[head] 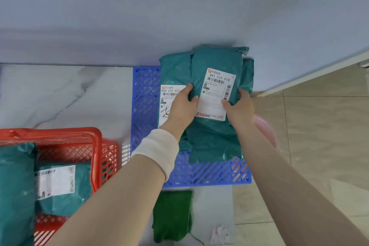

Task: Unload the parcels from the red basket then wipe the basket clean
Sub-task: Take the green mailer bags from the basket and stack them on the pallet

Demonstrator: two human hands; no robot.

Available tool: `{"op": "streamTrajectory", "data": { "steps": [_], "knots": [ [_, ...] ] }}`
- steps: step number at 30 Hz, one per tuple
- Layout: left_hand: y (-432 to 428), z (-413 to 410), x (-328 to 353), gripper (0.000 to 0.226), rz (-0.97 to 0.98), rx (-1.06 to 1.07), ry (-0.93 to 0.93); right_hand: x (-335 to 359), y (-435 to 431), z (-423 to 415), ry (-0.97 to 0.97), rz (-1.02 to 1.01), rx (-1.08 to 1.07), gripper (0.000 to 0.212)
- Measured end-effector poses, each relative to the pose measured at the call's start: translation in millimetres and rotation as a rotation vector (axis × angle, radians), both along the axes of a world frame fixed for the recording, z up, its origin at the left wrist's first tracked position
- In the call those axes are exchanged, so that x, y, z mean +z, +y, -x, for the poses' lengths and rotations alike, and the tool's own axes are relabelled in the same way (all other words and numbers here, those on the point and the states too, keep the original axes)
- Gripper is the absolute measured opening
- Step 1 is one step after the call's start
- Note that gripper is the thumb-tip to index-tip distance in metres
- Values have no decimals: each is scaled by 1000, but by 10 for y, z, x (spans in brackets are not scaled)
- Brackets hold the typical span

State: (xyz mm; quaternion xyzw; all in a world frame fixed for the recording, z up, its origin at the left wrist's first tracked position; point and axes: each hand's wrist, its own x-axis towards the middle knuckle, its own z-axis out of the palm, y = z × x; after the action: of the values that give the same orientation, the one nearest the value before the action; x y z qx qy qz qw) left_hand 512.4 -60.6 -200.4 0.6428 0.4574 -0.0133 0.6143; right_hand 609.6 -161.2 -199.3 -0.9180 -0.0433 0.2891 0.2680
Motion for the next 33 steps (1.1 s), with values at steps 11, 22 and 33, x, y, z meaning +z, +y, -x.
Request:
{"op": "streamTrajectory", "data": {
  "steps": [11,22,33],
  "knots": [
    [-100,196,444,51,232,197,-212,289,-44,101,21,-27,30,65],
    [6,1605,1307,37,235,365,-313,1284,-106,1651,-37,-303,-57,44],
    [829,3965,1239,34,103,394,-119,1336,699,4014,247,-312,85,39]
  ]
}}
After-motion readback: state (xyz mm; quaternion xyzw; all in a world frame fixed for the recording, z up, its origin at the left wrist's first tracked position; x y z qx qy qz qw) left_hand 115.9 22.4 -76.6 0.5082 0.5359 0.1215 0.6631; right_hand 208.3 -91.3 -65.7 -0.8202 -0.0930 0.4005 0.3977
